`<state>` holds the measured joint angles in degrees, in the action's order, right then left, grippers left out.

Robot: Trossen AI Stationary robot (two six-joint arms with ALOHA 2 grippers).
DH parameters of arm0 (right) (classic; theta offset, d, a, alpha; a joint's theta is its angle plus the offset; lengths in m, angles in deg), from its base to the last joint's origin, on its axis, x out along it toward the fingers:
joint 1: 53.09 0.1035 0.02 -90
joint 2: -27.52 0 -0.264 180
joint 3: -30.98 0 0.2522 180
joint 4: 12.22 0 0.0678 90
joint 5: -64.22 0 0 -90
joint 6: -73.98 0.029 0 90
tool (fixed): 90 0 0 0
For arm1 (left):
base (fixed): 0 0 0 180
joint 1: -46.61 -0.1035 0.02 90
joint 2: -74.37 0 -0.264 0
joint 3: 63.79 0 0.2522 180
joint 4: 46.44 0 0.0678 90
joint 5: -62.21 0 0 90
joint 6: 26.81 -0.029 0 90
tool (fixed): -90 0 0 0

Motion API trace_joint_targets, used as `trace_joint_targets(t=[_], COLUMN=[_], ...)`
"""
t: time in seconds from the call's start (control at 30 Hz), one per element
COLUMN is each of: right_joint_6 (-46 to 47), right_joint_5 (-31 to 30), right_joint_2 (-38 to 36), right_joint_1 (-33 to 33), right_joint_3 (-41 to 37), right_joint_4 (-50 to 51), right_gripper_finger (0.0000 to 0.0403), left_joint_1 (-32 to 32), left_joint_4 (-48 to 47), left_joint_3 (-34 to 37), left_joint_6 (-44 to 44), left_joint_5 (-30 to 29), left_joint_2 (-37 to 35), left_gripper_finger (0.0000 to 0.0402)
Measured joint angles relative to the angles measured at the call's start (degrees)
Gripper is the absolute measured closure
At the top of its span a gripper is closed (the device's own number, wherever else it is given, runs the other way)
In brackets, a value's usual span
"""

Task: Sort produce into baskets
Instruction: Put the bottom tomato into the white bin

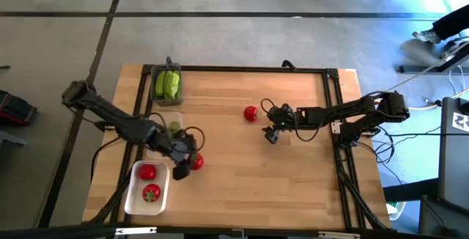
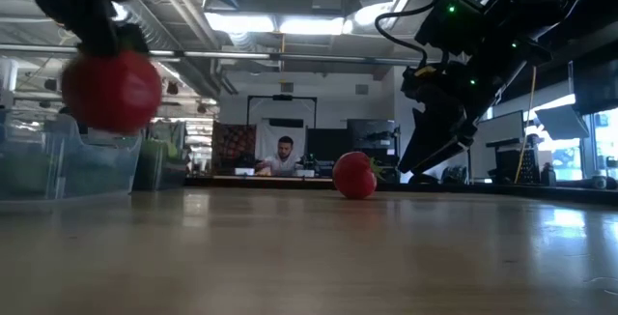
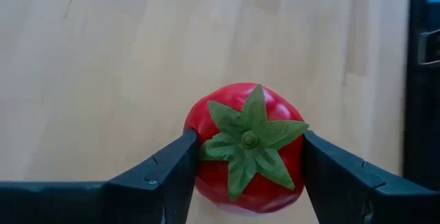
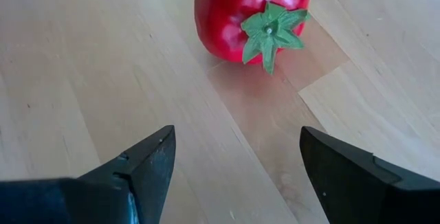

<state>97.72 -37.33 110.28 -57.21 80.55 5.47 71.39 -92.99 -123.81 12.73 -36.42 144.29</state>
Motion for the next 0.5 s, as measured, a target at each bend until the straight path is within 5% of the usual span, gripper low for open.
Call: trace_joint_targets(t=[0.5], right_joint_6=[0.0], right_joint_5=[0.0], right_joint_2=[0.0], right_joint_1=[0.0], right_joint_3=[0.0], right_joint_4=[0.0], right_gripper_finger=[0.0111], left_joint_1=[12.9], left_joint_4=[-11.2], left_joint_3=[-0.1], left_joint_6=[30.4], left_joint_5=[9.7], left_joint_2=[-7.7], left_gripper_finger=[0.0178])
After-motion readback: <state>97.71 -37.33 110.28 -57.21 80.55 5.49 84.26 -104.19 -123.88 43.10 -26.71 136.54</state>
